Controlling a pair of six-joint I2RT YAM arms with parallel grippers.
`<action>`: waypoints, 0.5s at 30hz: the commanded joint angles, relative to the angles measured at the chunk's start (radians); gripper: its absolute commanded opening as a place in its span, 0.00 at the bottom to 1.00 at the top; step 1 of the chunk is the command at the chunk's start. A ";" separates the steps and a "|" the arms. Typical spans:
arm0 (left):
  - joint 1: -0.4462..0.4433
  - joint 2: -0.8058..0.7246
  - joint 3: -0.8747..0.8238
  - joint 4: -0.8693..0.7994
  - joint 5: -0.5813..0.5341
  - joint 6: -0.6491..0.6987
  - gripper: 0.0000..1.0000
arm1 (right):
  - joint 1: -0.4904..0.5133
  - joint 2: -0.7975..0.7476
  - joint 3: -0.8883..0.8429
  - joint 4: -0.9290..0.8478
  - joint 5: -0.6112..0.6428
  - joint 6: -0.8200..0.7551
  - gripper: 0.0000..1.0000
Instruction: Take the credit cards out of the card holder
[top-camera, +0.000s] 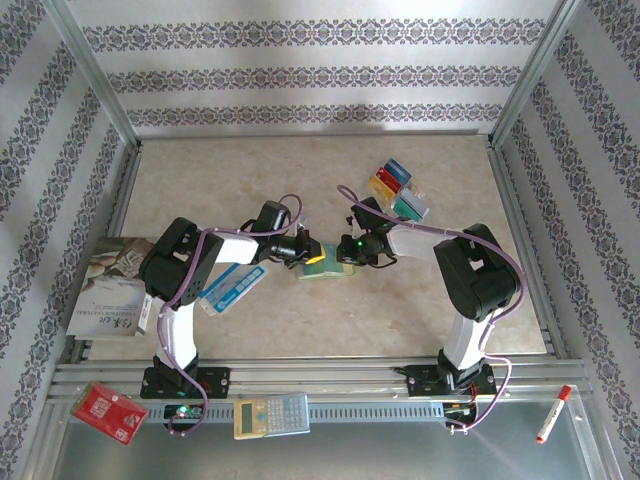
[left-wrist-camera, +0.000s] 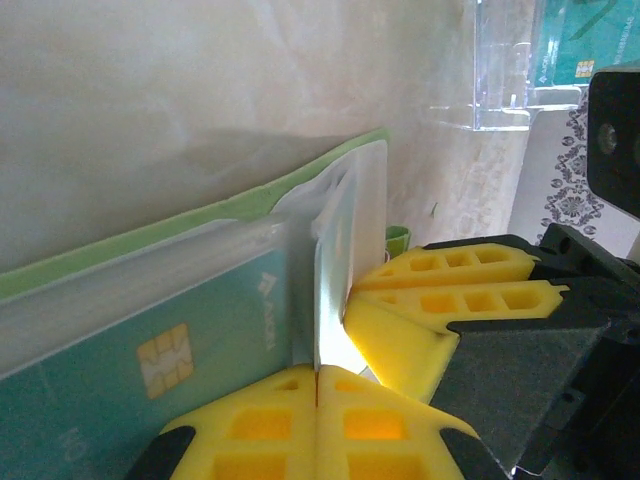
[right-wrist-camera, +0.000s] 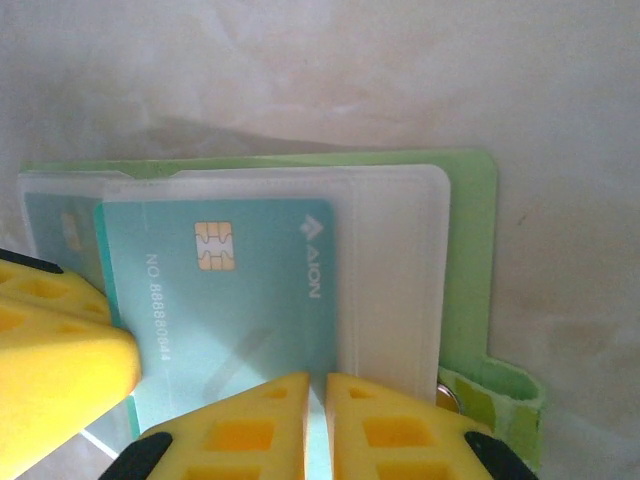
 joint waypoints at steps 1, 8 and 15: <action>0.021 -0.032 -0.002 0.006 0.029 0.052 0.07 | -0.005 0.025 -0.002 -0.052 0.050 -0.002 0.16; 0.029 -0.037 -0.008 -0.001 0.029 0.058 0.07 | -0.005 0.023 0.001 -0.056 0.054 -0.002 0.16; 0.037 -0.045 -0.009 -0.015 0.030 0.066 0.09 | -0.005 0.005 0.007 -0.057 0.054 0.001 0.16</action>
